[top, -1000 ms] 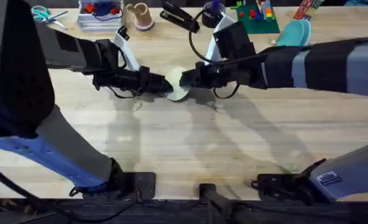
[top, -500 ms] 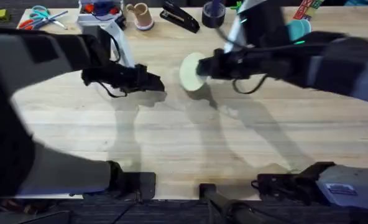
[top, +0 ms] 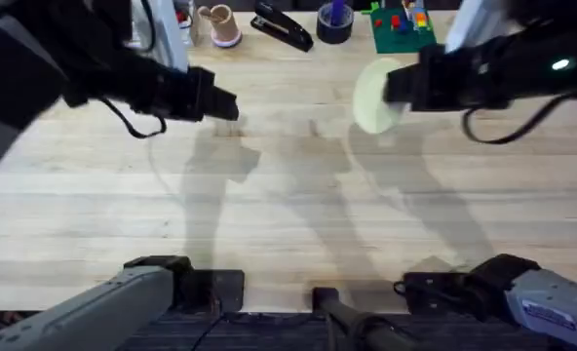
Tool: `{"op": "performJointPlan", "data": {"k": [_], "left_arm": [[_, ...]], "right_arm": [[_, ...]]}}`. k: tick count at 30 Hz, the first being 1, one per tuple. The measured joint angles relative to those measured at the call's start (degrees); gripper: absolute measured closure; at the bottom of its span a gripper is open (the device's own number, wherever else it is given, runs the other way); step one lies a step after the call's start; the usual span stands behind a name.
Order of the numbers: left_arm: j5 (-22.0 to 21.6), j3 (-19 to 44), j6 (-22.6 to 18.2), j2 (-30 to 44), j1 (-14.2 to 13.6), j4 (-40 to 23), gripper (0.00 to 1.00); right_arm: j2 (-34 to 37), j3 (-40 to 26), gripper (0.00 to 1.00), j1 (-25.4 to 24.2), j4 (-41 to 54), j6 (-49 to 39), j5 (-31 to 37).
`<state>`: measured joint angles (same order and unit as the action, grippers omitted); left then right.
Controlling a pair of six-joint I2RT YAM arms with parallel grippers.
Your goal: Pick up the plates from the table one by one and place each into a slot on the dish rack.
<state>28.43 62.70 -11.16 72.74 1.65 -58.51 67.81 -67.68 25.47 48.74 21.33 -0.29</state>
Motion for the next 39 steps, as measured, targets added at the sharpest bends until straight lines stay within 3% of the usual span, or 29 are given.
{"op": "performJointPlan", "data": {"k": [8, 14, 19, 20, 21, 31, 39], "left_arm": [[-10.1, 11.3, 0.6, -1.2, -8.1, -9.7, 0.961], [-14.0, 16.7, 1.2, -1.2, -11.4, -12.3, 0.928], [-15.2, 17.2, 1.7, -1.2, -11.5, -12.7, 0.145], [-15.2, 17.2, 2.0, -1.2, -11.5, -12.7, 0.046], [-15.2, 17.2, 2.0, -1.2, -11.5, -12.7, 0.015], [-15.9, 17.2, 2.1, -1.2, -11.5, -12.7, 0.006], [-16.0, 17.2, 2.1, -1.2, -11.5, -12.7, 0.006]], "right_arm": [[0.0, -12.2, 0.973, 0.0, 17.5, -1.8, 10.6], [0.0, -19.0, 0.973, 0.0, 25.5, -2.6, 18.2], [0.0, -23.0, 0.973, -0.4, 27.1, -4.2, 22.1], [0.0, -23.9, 0.973, -0.9, 27.2, -4.6, 22.6], [0.1, -25.3, 0.973, -1.7, 27.6, -5.2, 23.1], [8.7, -41.3, 0.973, -14.4, 32.7, -10.9, 24.7], [16.8, -47.7, 0.973, -26.0, 31.2, -16.8, 19.7]]}}
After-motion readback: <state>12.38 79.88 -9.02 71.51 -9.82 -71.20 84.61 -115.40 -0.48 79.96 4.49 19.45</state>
